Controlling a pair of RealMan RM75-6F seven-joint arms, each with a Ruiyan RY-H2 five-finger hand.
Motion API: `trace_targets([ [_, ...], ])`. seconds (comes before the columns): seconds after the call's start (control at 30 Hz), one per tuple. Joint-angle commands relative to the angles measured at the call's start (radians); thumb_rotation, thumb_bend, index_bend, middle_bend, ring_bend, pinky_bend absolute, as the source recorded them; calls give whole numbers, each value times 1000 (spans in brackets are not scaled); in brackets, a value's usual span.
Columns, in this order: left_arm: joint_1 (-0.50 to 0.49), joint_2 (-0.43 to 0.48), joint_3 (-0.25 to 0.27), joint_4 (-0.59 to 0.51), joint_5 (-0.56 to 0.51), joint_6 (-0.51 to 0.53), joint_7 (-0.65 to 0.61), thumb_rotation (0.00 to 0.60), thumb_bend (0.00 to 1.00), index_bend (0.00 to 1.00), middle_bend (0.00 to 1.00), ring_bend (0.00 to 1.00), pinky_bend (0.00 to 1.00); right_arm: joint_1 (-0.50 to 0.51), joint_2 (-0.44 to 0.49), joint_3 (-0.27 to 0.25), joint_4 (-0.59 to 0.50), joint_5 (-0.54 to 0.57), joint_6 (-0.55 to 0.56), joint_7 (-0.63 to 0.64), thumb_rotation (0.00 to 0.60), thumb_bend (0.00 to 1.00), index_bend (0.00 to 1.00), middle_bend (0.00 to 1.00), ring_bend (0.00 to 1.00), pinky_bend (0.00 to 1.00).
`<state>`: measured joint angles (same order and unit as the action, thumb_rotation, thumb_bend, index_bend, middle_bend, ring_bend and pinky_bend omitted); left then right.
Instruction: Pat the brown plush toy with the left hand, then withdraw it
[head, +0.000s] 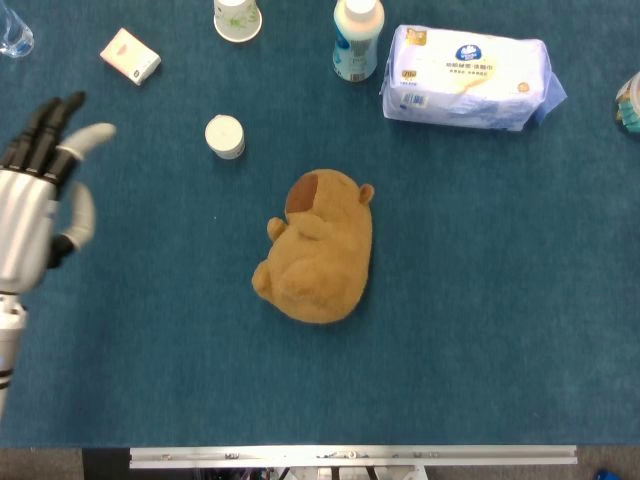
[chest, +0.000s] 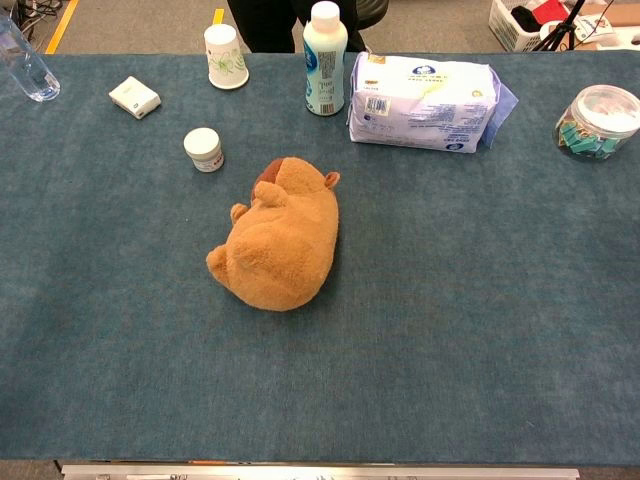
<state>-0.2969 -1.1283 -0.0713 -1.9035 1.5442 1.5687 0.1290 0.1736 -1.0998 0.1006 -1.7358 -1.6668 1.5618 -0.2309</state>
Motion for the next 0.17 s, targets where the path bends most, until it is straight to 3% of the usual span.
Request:
trace_targets([
  [0.03, 38, -39, -38, 59, 8, 67, -74, 600, 712, 459, 350, 296, 450, 1, 4, -2, -4, 7, -11, -9, 600, 0, 428, 366, 283, 383],
  [0.17, 53, -19, -3, 81, 0, 24, -72, 600, 712, 504, 408, 336, 489, -2, 4, -7, -5, 14, -17, -14, 600, 0, 428, 366, 283, 383],
])
